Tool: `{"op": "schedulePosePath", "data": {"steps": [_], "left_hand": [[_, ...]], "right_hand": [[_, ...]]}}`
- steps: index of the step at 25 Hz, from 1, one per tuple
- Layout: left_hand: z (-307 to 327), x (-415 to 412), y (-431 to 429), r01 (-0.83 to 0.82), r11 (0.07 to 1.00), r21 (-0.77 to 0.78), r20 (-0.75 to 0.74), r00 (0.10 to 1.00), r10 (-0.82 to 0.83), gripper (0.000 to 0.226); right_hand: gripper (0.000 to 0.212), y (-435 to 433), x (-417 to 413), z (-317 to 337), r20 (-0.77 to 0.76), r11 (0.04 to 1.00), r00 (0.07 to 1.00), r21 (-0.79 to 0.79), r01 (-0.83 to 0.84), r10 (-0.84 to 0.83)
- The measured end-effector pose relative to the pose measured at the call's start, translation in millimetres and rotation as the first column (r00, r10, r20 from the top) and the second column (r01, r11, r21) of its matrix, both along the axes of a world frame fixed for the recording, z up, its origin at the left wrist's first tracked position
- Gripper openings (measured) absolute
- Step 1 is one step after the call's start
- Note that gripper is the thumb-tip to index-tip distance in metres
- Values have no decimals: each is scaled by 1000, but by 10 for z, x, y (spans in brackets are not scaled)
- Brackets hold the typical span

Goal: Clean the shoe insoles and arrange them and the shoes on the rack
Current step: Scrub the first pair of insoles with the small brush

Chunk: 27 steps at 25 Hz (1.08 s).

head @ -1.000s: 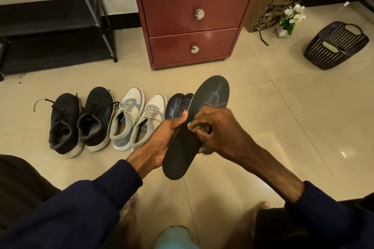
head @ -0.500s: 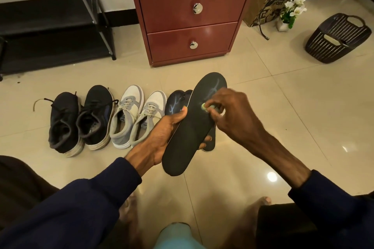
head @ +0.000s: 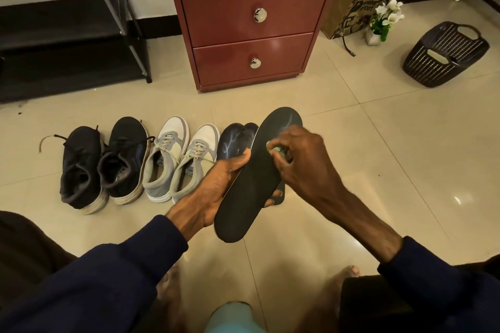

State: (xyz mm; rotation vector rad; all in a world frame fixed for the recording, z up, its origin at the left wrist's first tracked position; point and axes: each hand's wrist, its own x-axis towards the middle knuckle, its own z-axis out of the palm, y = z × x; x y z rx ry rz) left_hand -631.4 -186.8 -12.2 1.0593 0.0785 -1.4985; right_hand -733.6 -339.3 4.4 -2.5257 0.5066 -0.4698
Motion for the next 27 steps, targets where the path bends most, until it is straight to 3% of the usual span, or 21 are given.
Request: {"op": "schedulePosePath", "data": {"steps": [3,8,12,13,17,18,21,22,23,26,27], "left_hand": [[-51,12,11,-21,1000,5,4,1000,21,52],[20,-11,-16,12,999,-33,-5,1000,-13,54],[-25,3,9,-24,1000,-15,10,1000,25,50],[-15,10,6,-19,999,-28,7,1000,19,51],[50,3,3,4,998,-57,-2,1000,-4,55],[48,-2,5,-5,999,-45,-4,1000,5,54],[-3,11,11,-61,998,-27,-16,998,61,52],[-1,20,6,-74,996,-41,-16,997,74,50],[-3,32,0,-74,995,-64,-10,997,73,49],[32,27,-6,-54,996,-77,33,998,57,54],[19,24,-7,-56,996,-73,35,998,59,54]], "right_hand": [[13,173,-47,109,-94,968,969,134,-213,227],[15,-140,38,34,22,995,995,-10,97,-97],[14,209,-53,128,-92,954,958,157,-255,271],[14,151,-37,138,-102,951,954,157,-265,283],[17,-193,8,48,9,999,999,-25,38,-38],[17,-129,-5,20,3,1000,1000,-24,13,-13],[16,246,-92,48,-118,949,943,103,-299,310],[16,237,-97,63,-142,935,926,124,-333,349],[16,149,-74,50,-136,950,942,95,-296,307],[16,-176,-37,-7,-44,995,999,-95,20,-25],[16,-155,-53,-20,-30,994,998,-99,51,-54]]}}
